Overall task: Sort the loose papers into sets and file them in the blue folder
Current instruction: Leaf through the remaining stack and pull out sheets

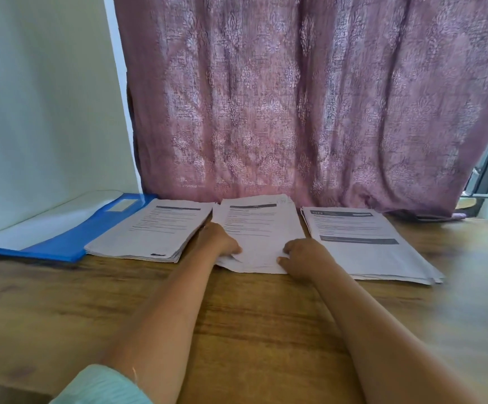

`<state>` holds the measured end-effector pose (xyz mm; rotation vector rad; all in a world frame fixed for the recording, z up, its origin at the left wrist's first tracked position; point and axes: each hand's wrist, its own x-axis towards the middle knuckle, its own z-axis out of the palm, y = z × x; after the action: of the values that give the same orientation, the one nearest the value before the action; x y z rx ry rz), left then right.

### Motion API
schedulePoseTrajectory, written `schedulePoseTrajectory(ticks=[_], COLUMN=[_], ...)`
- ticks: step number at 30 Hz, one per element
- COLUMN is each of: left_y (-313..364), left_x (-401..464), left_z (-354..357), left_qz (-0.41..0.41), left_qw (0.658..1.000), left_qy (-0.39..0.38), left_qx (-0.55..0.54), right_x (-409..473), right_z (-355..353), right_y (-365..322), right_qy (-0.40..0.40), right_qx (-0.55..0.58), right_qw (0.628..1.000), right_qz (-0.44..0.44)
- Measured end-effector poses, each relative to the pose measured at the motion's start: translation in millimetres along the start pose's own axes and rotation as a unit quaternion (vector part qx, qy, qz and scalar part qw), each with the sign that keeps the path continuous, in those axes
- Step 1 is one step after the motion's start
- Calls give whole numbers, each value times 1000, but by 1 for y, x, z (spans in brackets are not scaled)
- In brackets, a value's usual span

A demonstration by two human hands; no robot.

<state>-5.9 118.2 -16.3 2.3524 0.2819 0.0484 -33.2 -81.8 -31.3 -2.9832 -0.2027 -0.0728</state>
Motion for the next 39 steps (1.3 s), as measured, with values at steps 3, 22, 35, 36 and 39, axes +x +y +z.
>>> schedulePoseTrajectory(ticks=[3, 22, 35, 36, 39], left_y=[-5, -64, -74, -71, -55], left_x=[2, -183, -246, -247, -243], left_z=[7, -49, -64, -68, -76], left_qz=[-16, 3, 29, 30, 106], left_qw=[973, 898, 981, 973, 926], left_qy=[-12, -6, -26, 35, 207], left_qx=[-228, -441, 187, 228, 297], right_x=[6, -76, -144, -147, -148], right_z=[5, -25, -8, -8, -11], right_y=[3, 4, 42, 45, 49], right_qy=[-11, 42, 48, 52, 58], right_qx=[5, 622, 256, 248, 207], right_qw=[1000, 779, 964, 966, 975], right_qz=[6, 67, 54, 51, 59])
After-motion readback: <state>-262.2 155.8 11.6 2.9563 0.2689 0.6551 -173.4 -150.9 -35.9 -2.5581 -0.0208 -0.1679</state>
